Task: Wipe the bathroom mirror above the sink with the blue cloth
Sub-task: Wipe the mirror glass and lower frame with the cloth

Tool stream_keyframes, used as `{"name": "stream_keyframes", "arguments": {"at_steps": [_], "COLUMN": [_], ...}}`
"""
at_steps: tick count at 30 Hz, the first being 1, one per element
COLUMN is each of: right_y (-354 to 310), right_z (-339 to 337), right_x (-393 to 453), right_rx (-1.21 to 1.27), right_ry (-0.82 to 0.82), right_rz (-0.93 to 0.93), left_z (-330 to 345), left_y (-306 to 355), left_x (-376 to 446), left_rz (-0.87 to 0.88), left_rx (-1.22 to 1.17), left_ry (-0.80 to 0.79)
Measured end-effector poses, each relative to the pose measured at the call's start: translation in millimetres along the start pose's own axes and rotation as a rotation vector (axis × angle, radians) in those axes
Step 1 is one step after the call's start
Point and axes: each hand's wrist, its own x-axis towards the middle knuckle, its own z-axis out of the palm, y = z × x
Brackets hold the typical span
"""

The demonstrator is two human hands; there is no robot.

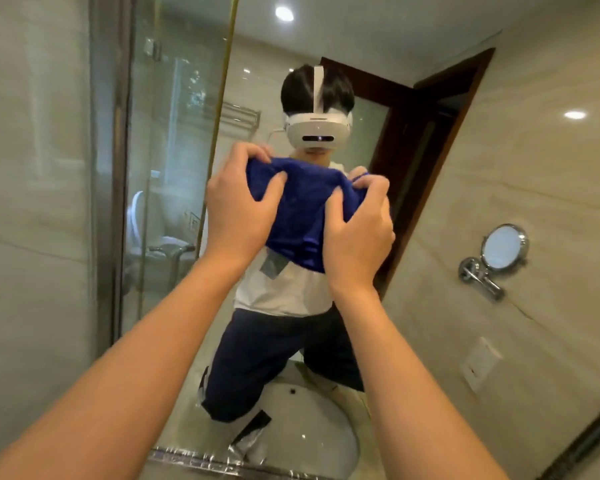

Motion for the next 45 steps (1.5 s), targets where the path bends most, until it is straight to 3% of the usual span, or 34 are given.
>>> {"name": "stream_keyframes", "arguments": {"at_steps": [5,9,12,18,24,27,32,40,43,45], "right_y": [36,61,53,-10,-27,-14,28,94,108,110], "right_z": [16,8,-3,-29,-38,-24,-8,-24,-37,-47], "right_x": [-137,-221,-199,-37,45,35,-22,-176,-189,-172], "right_rx": [-0.079,-0.101,-0.057,0.100,0.139,0.148,-0.080,-0.208,-0.130,-0.075], "right_ry": [-0.212,-0.421,-0.394,-0.063,0.056,0.022,-0.017,-0.321,-0.433,-0.380], "right_rz": [0.014,0.256,0.331,0.101,0.028,0.061,-0.020,0.157,0.241,0.253], "left_z": [-30,-41,-39,-18,-3,6,24,19,18,22], "left_y": [-80,-115,-95,-8,39,25,-19,-89,-86,-67], "left_x": [-122,-187,-167,-43,24,17,-41,-203,-223,-207], "left_rz": [-0.181,-0.386,-0.403,-0.206,-0.072,-0.059,0.061,-0.179,-0.336,-0.332], "left_rx": [0.125,0.162,0.105,-0.141,-0.234,-0.169,-0.039,0.050,0.020,-0.013], "left_ry": [-0.075,-0.288,-0.255,-0.062,0.000,-0.016,-0.034,-0.214,-0.235,-0.215]}}
